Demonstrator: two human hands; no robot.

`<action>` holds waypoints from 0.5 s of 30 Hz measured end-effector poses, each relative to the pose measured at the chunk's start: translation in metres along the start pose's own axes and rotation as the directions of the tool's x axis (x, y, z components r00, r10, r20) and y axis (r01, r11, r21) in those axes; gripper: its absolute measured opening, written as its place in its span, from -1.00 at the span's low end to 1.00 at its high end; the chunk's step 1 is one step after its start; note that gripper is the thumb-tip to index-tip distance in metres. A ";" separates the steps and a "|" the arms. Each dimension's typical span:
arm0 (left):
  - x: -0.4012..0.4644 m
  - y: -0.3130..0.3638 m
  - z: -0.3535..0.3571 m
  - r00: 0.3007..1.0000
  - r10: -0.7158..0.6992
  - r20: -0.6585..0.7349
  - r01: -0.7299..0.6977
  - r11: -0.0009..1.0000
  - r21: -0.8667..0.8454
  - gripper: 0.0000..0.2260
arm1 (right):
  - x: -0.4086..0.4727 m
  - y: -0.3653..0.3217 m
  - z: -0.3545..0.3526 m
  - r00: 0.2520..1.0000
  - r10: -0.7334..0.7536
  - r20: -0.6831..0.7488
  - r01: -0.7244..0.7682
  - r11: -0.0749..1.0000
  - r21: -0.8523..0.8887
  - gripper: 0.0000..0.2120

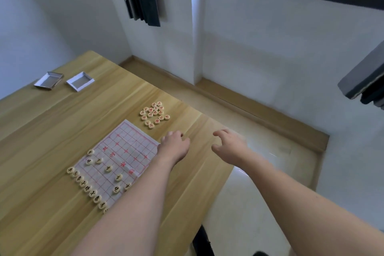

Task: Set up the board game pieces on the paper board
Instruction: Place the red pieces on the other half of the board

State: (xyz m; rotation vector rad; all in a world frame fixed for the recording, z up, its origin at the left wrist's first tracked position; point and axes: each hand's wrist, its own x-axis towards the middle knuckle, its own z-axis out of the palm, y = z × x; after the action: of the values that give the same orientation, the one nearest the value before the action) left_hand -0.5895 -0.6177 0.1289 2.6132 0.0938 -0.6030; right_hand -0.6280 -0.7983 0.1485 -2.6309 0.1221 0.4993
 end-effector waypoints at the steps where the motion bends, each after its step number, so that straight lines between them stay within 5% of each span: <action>1: 0.013 -0.003 -0.004 1.000 -0.006 -0.002 0.006 1.000 -0.018 -0.57 | 0.016 -0.006 -0.002 1.000 -0.009 0.002 0.009 1.000 -0.022 -0.51; 15: 0.098 -0.079 -0.035 0.960 -0.278 -0.033 0.273 0.955 -0.115 -0.60 | 0.181 -0.073 0.057 0.946 -0.288 0.150 0.288 0.957 0.018 -0.54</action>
State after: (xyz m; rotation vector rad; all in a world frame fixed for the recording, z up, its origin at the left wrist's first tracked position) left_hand -0.5000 -0.5346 0.0819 2.5267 0.5005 -0.6087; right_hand -0.4656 -0.7077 0.0654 -2.5434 -0.3080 0.5923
